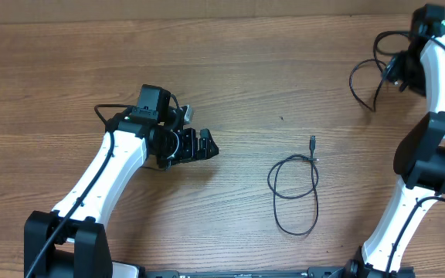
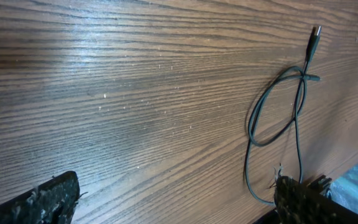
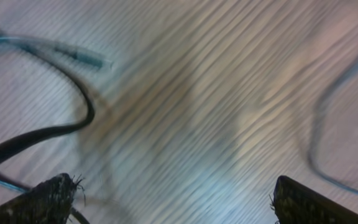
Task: Untangle cables
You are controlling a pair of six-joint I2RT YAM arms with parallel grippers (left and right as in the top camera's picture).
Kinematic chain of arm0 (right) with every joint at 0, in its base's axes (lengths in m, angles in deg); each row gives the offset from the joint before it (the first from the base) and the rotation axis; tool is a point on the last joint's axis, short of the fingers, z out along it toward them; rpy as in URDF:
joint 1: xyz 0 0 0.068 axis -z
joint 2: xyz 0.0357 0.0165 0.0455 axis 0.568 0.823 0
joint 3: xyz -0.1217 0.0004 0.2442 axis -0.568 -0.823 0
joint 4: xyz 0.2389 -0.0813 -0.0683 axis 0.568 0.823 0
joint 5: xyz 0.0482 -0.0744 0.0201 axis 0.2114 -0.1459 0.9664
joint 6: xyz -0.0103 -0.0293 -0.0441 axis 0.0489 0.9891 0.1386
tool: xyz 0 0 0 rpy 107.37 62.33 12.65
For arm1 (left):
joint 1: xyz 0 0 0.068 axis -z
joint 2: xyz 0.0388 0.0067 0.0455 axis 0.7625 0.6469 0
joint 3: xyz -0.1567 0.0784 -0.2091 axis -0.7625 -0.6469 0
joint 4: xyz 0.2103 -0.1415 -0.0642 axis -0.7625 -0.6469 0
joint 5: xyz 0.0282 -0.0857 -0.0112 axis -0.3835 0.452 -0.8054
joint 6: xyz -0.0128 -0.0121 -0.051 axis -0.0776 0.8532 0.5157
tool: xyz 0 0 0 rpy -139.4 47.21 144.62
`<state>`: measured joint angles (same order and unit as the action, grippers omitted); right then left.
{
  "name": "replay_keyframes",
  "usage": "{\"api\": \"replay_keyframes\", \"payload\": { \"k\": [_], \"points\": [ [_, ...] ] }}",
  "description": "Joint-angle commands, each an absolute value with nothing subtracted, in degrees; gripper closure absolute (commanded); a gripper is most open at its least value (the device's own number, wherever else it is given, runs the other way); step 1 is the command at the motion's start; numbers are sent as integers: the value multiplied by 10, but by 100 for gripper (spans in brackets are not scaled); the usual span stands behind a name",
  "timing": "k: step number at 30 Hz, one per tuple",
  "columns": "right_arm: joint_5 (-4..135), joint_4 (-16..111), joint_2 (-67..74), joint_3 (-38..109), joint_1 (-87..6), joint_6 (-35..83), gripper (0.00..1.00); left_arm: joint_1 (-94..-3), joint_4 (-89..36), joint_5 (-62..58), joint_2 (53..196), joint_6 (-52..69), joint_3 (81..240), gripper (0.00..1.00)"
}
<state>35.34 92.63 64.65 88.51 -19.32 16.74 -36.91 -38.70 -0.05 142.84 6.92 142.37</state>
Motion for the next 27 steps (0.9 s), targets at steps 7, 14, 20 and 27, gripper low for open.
{"api": "replay_keyframes", "payload": {
  "k": [7, 14, 20, 27],
  "points": [
    [323, 985, 639, 1060, -192, 142, 0, -366, -386, -2, 1434, 71, 1425, 0],
    [362, 991, 645, 923, -193, 200, 0, -366, -386, -2, 1434, 71, 1425, 0],
    [227, 1030, 645, 834, -183, 91, 0, -366, -386, -2, 1434, 71, 1425, 1],
    [111, 1117, 632, 847, -148, -28, 0, -366, -386, -2, 1434, 71, 1425, 1]
  ]
}}
